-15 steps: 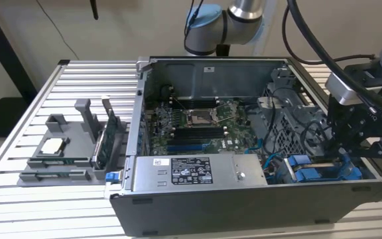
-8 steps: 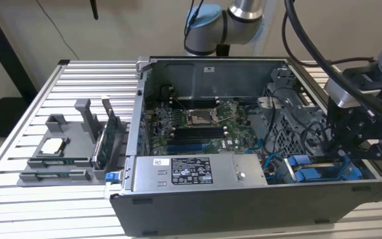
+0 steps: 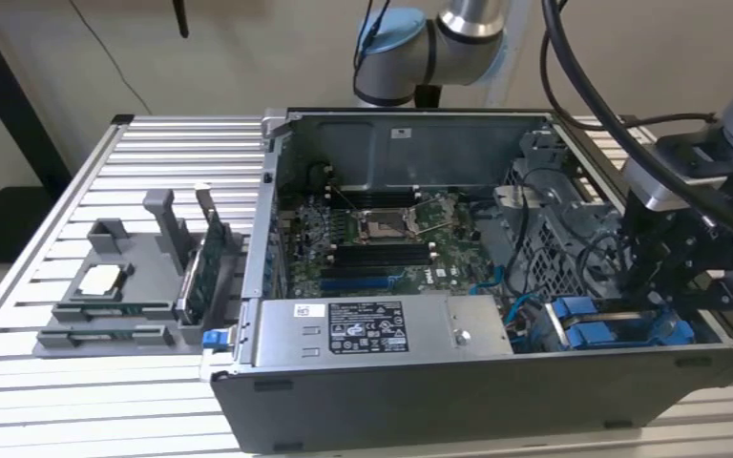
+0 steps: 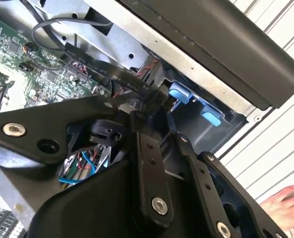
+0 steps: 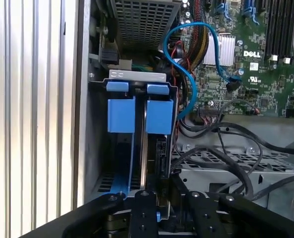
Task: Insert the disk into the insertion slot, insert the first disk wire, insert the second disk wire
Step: 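Insert the first disk wire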
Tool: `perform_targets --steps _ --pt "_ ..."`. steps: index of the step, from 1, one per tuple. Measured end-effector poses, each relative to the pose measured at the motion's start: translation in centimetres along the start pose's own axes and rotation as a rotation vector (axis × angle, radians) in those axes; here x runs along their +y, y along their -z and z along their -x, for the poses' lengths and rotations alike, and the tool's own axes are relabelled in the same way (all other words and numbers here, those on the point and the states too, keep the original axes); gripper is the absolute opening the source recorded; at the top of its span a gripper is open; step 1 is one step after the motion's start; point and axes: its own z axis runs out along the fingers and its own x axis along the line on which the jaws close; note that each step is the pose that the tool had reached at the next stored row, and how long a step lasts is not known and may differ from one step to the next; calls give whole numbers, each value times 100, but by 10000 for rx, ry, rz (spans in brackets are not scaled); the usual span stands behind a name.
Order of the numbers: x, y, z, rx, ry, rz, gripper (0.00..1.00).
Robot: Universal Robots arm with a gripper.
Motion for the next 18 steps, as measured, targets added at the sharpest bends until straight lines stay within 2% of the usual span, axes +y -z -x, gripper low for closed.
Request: perform_targets --steps 10,18 --pt "-3 209 15 5 0 1 27" --pt "-5 339 24 4 0 1 27"
